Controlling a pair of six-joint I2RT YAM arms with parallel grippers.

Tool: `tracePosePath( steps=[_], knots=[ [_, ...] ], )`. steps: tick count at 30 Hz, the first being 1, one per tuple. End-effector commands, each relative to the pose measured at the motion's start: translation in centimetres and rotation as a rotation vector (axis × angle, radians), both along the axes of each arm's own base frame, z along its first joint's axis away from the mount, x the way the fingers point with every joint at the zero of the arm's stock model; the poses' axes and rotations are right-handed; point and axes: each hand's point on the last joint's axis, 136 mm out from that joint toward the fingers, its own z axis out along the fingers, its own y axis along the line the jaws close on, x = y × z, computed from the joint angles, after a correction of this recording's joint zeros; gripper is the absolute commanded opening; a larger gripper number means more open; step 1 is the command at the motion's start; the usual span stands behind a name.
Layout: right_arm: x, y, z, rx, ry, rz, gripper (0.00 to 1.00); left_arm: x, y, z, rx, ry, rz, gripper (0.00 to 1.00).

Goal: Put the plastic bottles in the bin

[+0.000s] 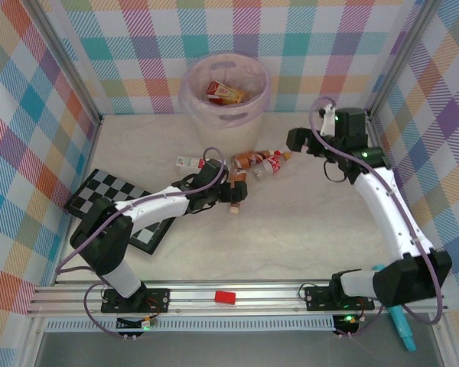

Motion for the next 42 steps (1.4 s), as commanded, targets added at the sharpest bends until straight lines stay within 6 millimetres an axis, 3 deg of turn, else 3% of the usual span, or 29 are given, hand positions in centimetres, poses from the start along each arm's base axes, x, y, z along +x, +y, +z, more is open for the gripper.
tracePosePath(
  steps=[1, 8, 15, 20, 27, 34, 42],
  knots=[
    [-2.7, -0.3, -1.2, 0.093, 0.061, -0.027, 0.99, 0.7, -0.7, -0.4, 0.055, -0.019, -0.01, 0.96],
    [-6.6, -1.3, -6.2, 0.091, 0.165, -0.057, 0.99, 1.7, -1.6, -3.0, 0.128, 0.003, -0.02, 0.88],
    [-8.8, -1.0, -8.2, 0.161, 0.206, -0.073, 0.99, 2.2, -1.8, -5.3, 0.156, 0.025, 0.004, 0.84],
    [-9.5, -1.1, -9.3, 0.177, 0.226, -0.08, 0.99, 2.3, -1.8, -6.5, 0.158, 0.041, 0.025, 0.67],
    [-9.5, 0.0, -10.4, 0.242, 0.259, -0.056, 1.0, 1.9, -1.9, -6.2, 0.151, 0.054, 0.014, 0.51],
    [-9.6, 0.2, -11.3, 0.253, 0.283, -0.055, 0.99, 1.5, -1.6, -4.6, 0.146, 0.039, 0.003, 0.49],
    [-9.6, -0.1, -11.7, 0.24, 0.291, -0.065, 0.99, 0.1, -0.6, -0.9, 0.138, 0.0, -0.031, 0.47]
  ],
)
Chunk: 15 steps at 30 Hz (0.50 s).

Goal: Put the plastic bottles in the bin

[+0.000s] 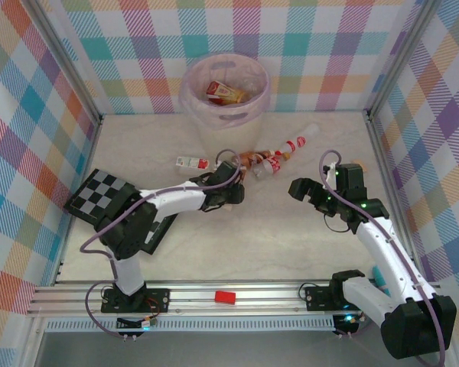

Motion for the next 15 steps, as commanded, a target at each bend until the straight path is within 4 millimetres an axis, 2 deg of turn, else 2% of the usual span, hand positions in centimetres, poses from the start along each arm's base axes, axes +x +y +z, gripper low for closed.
tracePosePath(
  steps=[1, 5, 8, 11, 15],
  knots=[
    [0.3, 0.0, 0.1, 0.018, -0.003, -0.006, 1.0, -1.3, 0.5, 2.8, 0.002, -0.029, -0.042, 0.46],
    [0.5, -0.1, -0.3, 0.008, 0.003, -0.012, 1.0, -2.9, 2.0, 5.3, 0.014, -0.041, -0.065, 0.38],
    [0.7, -0.1, -0.7, 0.003, 0.009, -0.011, 0.99, -4.1, 3.1, 7.9, 0.014, -0.059, -0.085, 0.34],
    [0.9, 0.4, -0.9, 0.019, 0.002, 0.011, 0.99, -5.5, 4.2, 11.2, 0.006, -0.086, -0.11, 0.31],
    [1.2, 1.6, -0.5, 0.077, -0.012, 0.064, 0.99, -6.6, 6.6, 17.0, 0.017, -0.187, -0.105, 0.25]
  ],
)
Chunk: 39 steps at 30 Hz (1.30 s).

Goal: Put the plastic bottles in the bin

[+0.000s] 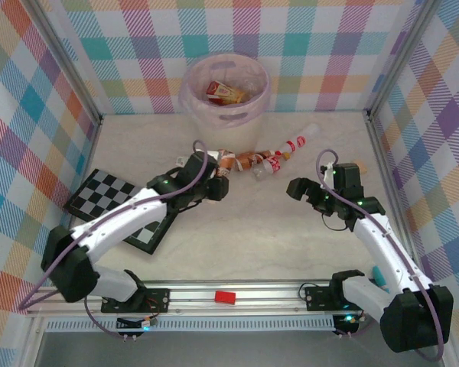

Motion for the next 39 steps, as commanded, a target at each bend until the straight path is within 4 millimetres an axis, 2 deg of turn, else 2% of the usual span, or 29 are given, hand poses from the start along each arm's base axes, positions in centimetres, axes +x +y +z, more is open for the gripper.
tracePosePath(
  steps=[1, 8, 14, 19, 24, 26, 30, 36, 39],
  knots=[
    [0.6, 1.1, 0.7, 0.062, -0.032, 0.049, 0.99, -1.5, 2.0, 5.1, 0.026, -0.079, -0.025, 0.23],
    [0.5, 3.0, -1.0, 0.099, 0.03, 0.104, 0.95, -0.9, 3.6, 13.3, -0.021, -0.207, -0.031, 0.2],
    [-0.4, 4.8, -1.9, 0.08, 0.056, 0.165, 0.95, 2.5, 4.2, 17.7, -0.04, -0.287, -0.013, 0.12],
    [-1.1, 5.5, -2.3, 0.071, 0.081, 0.183, 0.95, 6.3, 4.3, 19.2, -0.062, -0.309, 0.019, 0.06],
    [-1.7, 5.6, -2.6, 0.026, 0.095, 0.197, 0.95, 10.1, 3.2, 20.2, -0.105, -0.332, 0.015, 0.0],
    [-1.9, 5.7, -2.8, 0.018, 0.103, 0.199, 0.95, 11.4, 2.1, 20.6, -0.114, -0.333, -0.03, 0.0],
    [-2.6, 5.8, -3.2, 0.018, 0.115, 0.207, 0.95, 14.5, 1.4, 21.3, -0.091, -0.349, -0.031, 0.0],
    [-3.3, 5.8, -3.2, 0.009, 0.118, 0.213, 0.95, 19.9, 1.6, 22.0, -0.1, -0.408, 0.023, 0.0],
    [-3.4, 5.6, -3.0, -0.007, 0.112, 0.223, 0.95, 22.5, 1.9, 21.6, -0.144, -0.421, 0.045, 0.0]
  ],
)
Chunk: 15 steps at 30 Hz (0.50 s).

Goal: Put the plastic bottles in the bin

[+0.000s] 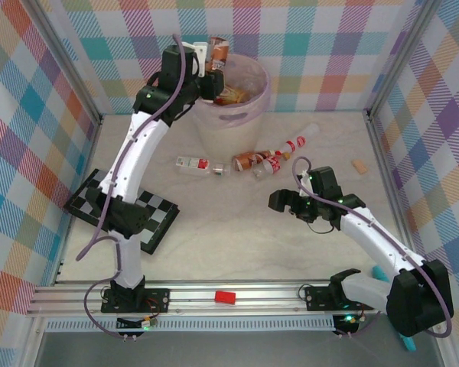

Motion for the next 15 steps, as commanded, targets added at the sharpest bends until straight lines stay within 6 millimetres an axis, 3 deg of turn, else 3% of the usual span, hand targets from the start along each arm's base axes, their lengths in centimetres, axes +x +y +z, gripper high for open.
tracePosePath(
  steps=[1, 9, 12, 14, 15],
  knots=[
    [-0.6, -0.3, 0.2, -0.023, -0.003, 0.014, 0.95, 2.3, 0.7, 0.2, -0.051, -0.023, 0.004, 0.0],
    [-0.7, -0.3, 0.1, -0.024, -0.007, 0.017, 0.96, 6.8, 0.7, -3.7, -0.08, 0.0, 0.025, 0.0],
    [-1.0, -0.5, 0.0, -0.034, -0.007, 0.015, 0.96, 7.6, 0.3, -5.6, -0.081, 0.035, 0.005, 0.0],
    [-1.1, -0.8, -0.2, -0.046, -0.006, 0.011, 0.96, 7.6, -0.3, -6.9, -0.084, 0.071, -0.018, 0.06],
    [-1.2, -0.8, -0.3, -0.049, -0.004, 0.011, 0.96, 7.7, -0.4, -7.6, -0.083, 0.088, -0.027, 0.16]
  ],
)
